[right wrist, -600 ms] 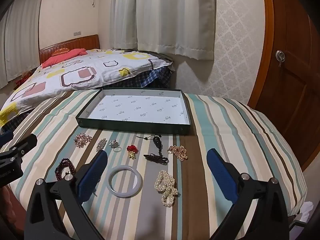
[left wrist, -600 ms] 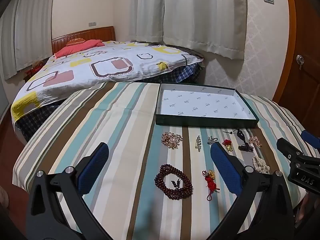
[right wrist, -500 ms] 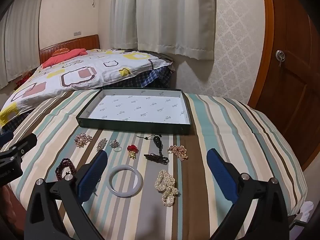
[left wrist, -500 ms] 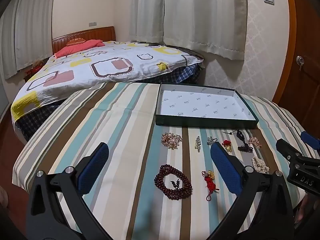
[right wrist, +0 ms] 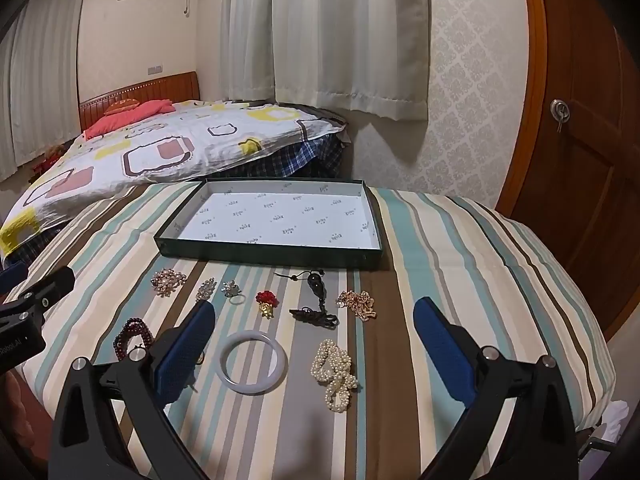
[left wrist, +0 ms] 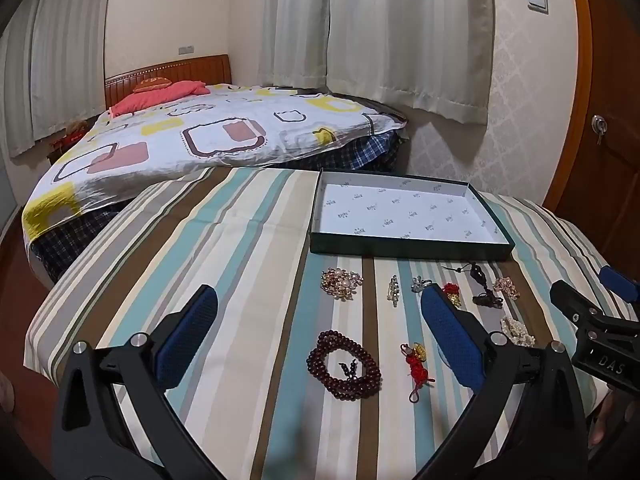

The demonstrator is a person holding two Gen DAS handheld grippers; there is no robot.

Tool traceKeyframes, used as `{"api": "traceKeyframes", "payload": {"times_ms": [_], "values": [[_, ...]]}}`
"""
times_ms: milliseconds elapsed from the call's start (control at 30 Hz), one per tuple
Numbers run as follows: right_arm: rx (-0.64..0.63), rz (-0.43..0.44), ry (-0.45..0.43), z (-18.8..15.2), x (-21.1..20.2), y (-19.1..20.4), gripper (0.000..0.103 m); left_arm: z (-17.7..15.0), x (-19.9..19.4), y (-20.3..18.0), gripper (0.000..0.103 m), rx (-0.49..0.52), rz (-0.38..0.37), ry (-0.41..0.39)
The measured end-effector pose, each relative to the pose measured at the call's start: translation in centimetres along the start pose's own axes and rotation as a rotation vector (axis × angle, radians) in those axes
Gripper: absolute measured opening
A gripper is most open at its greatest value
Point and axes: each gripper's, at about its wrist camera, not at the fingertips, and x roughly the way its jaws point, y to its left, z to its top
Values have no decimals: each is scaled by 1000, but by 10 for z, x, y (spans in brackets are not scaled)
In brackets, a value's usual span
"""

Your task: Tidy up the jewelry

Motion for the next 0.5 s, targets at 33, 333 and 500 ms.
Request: {"api": "traceKeyframes", "payload": {"times_ms": [33, 333, 500], "values": [[1, 1, 1, 0, 0, 0, 97, 1, -1, -3, 99, 1, 1, 1], [2, 1, -1, 0, -1, 0, 97, -1, -1, -1, 99, -4, -4, -1], [2, 1, -1, 1, -2, 0, 97, 1, -4, 0, 99, -6, -4, -2]]}}
